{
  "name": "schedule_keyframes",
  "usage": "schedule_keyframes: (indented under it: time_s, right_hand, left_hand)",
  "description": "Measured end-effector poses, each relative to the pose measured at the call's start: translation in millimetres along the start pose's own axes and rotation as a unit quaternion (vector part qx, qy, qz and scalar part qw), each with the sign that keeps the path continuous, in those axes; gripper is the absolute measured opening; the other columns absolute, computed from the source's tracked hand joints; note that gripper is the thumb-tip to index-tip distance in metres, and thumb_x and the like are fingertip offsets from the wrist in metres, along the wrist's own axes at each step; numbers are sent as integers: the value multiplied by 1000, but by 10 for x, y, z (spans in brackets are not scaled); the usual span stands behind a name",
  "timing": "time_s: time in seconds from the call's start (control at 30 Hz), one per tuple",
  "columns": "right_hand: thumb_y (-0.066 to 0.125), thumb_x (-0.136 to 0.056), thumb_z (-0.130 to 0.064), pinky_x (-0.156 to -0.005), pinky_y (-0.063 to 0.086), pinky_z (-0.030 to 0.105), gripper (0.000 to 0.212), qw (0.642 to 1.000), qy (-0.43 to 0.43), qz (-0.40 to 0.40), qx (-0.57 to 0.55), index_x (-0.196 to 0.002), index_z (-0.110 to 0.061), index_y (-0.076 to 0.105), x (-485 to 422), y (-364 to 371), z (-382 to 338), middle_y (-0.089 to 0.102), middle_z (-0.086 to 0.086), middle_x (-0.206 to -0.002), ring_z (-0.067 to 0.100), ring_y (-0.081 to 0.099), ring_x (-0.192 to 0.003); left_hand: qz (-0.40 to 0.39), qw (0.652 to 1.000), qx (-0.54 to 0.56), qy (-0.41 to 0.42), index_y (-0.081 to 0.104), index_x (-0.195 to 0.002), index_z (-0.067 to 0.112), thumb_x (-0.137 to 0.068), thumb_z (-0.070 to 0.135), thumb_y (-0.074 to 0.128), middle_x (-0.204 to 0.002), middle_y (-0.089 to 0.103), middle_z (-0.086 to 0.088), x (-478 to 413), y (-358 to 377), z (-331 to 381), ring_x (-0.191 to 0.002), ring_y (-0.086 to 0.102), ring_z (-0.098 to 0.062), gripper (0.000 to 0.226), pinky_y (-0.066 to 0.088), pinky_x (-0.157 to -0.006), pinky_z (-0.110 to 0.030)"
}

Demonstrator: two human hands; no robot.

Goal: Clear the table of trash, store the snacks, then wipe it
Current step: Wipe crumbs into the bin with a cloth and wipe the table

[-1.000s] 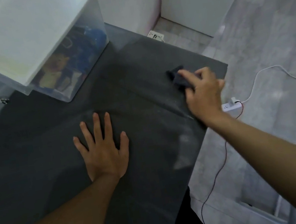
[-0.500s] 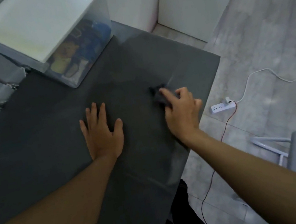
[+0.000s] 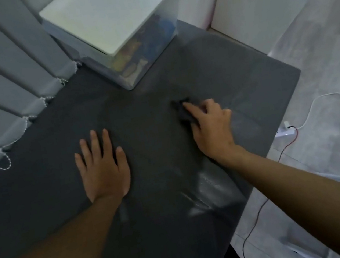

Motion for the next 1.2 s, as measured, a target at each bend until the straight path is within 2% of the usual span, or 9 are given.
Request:
schedule_keyframes:
  time_s: [0.13,0.3,0.53,0.73,0.87,0.93,1.0,1.1,1.2]
  right_hand:
    - [57,-92,-23,-77,26,38,43,987,-154,-28,36,-134,-32,59,-371,159,-234,54,9,-108,31,53,-94]
    - [50,-96,-20,-91,28,43,42,978,203,41,0,-136,-31,53,-911,145,210,48,11,-120,31,46,-109]
    - [47,-92,-29,-79,28,39,43,967,-242,-85,11,-133,-32,60,-235,542,-1089,55,5,-111,26,53,-93]
    - [54,-95,-18,-83,27,38,47,996,87,-4,-9,-140,-33,52,-338,361,-588,49,8,-113,26,47,-98]
    - [60,-87,-23,-80,34,42,50,980,-185,-78,-17,-135,-33,56,193,534,-1374,52,7,-111,29,54,-93]
    - [59,-89,-24,-80,32,42,47,963,-251,-98,5,-134,-34,58,265,593,-1409,53,5,-110,28,55,-92]
    - [57,-92,-23,-81,27,41,46,987,-145,-67,15,-136,-36,56,112,550,-1226,53,5,-111,27,53,-96]
    - [57,-93,-20,-84,30,43,47,999,-5,-32,2,-138,-34,54,166,537,-1202,51,7,-115,27,50,-99]
    - [58,-87,-24,-82,33,42,49,995,-71,-51,-44,-135,-34,56,569,584,-1582,51,5,-112,26,52,-96]
  left_hand:
    - [-6,1000,-17,-4,6,-160,27,-103,47,19,-167,4,0,-18,17,-13,-153,0,-26,61,3,-124,-48]
    - [-15,1000,-21,-1,-1,-159,28,-99,51,6,-167,-1,1,-28,43,-14,-153,-4,-25,64,2,-124,-48]
    - [-16,1000,-11,1,1,-159,27,-99,47,5,-167,-2,2,-25,42,-22,-154,-6,-23,64,0,-124,-46]
    - [31,982,187,-12,23,-157,10,-99,22,34,-165,17,-1,30,-105,-129,-153,8,-18,60,-2,-124,-32]
    - [26,948,306,-85,32,-154,11,-97,2,40,-163,22,0,142,-204,-436,-151,13,-13,59,1,-115,-7]
    - [48,971,219,-80,38,-151,10,-97,7,39,-161,29,-4,291,-273,-638,-152,15,-22,54,3,-123,-25]
    - [50,988,122,-81,41,-150,11,-98,22,35,-159,34,-6,536,-257,-857,-150,19,-31,54,8,-124,-43]
    - [15,995,54,-80,30,-156,19,-101,39,22,-164,24,-2,897,-119,-1044,-152,13,-30,59,9,-123,-48]
    - [12,997,17,-72,20,-158,23,-103,41,14,-166,15,0,954,-50,-1082,-153,8,-26,59,7,-124,-45]
Point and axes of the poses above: each hand's wrist, its own x-axis away from the middle knuckle, its own y-axis out of the palm, z = x × y, the point moved 9 cm from there along -x, towards the middle knuckle
